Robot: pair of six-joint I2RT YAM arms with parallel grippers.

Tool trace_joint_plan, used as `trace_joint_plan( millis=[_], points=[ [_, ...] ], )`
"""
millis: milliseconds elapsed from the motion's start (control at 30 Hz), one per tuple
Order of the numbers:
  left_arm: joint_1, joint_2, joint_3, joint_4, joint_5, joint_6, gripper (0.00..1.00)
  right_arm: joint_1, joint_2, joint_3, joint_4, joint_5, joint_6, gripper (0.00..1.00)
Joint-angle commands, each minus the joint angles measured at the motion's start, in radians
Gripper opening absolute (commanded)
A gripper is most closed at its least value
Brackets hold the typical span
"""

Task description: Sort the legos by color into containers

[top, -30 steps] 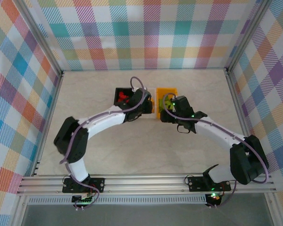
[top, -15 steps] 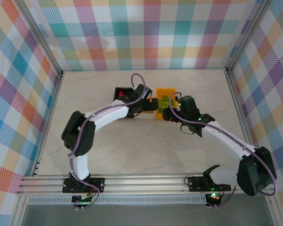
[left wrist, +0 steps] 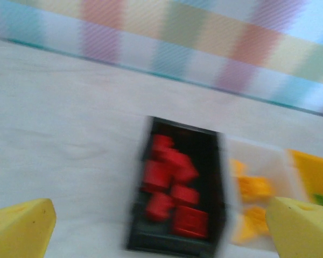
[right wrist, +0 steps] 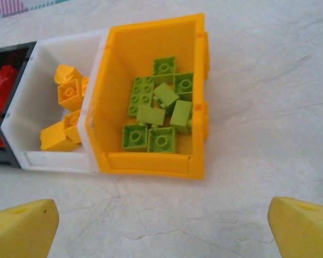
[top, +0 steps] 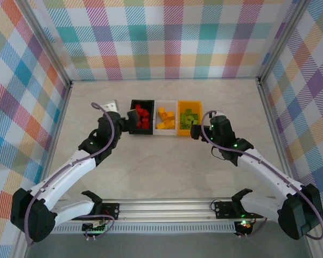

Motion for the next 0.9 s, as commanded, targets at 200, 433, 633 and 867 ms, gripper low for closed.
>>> trace_joint_plan(
  millis=[200, 433, 633, 867],
  points=[
    [0.290, 0.213, -0.159, 0.320, -0.028, 0.276, 1.00, -0.027, -0.064, -0.088, 0.115, 0.071, 0.017, 1.00],
    [0.330, 0.395, -0.302, 0.687, 0.111, 0.337, 1.00, -0.078, -0.058, -0.083, 0.106, 0.064, 0.006, 1.00],
    [0.392, 0.461, -0.356, 0.825, 0.311, 0.333, 1.00, -0.156, -0.021, -0.062, 0.128, 0.077, -0.104, 1.00],
    [0.395, 0.486, -0.395, 0.912, 0.289, 0.326, 1.00, -0.314, 0.083, -0.169, 0.400, 0.111, -0.283, 1.00]
  ],
)
